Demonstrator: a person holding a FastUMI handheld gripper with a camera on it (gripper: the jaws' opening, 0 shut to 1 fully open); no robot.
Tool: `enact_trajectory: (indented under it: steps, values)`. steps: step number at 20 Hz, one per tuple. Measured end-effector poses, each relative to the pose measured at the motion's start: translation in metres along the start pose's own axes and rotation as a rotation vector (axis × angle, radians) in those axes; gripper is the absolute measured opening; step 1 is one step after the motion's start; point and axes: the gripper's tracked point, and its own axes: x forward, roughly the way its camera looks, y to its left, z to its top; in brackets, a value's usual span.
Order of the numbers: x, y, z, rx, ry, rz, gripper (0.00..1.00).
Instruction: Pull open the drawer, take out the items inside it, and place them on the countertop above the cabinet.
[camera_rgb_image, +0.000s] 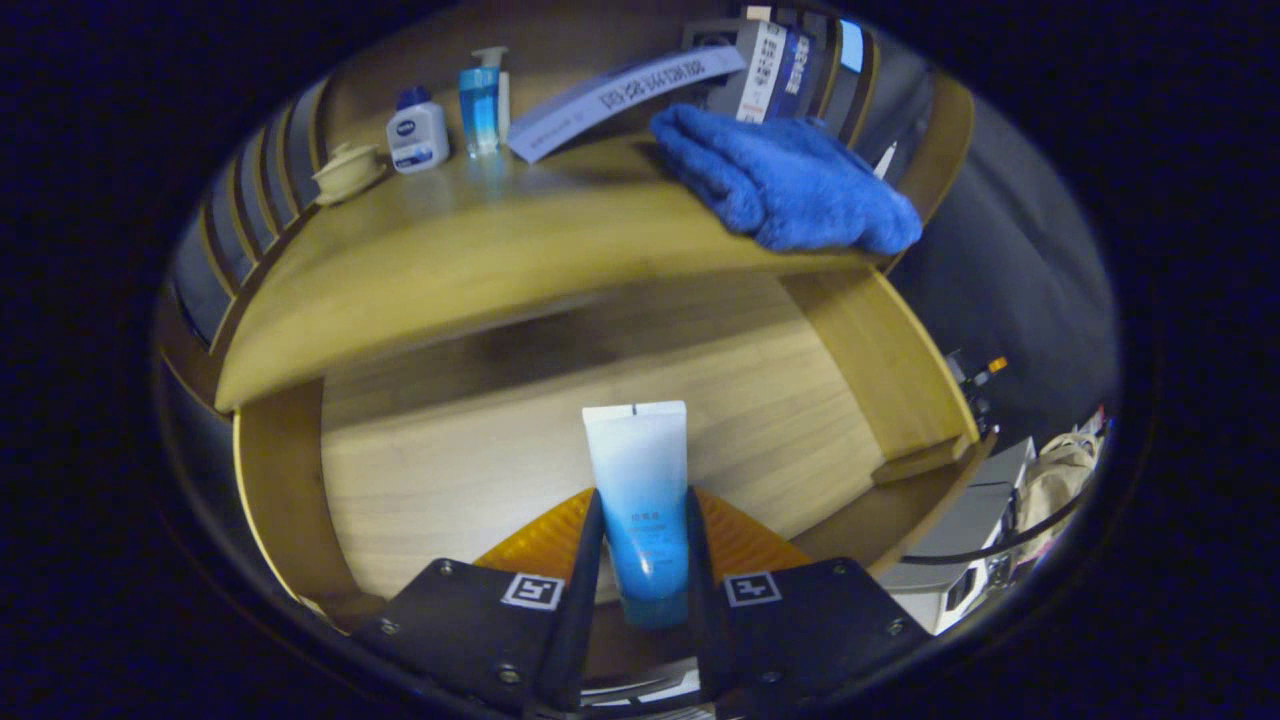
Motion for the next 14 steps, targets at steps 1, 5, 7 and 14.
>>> enact_trajectory:
  steps: [1, 5, 7, 14]
  values:
    - [-0.01, -0.003, 0.008, -0.002, -0.024, -0.01, 0.44]
    - [-0.039, -0.003, 0.049, 0.005, -0.133, -0.018, 0.44]
    - [-0.049, 0.005, 0.073, -0.001, -0.178, 0.008, 0.43]
    - [-0.013, 0.049, 0.151, -0.025, -0.231, 0.151, 0.43]
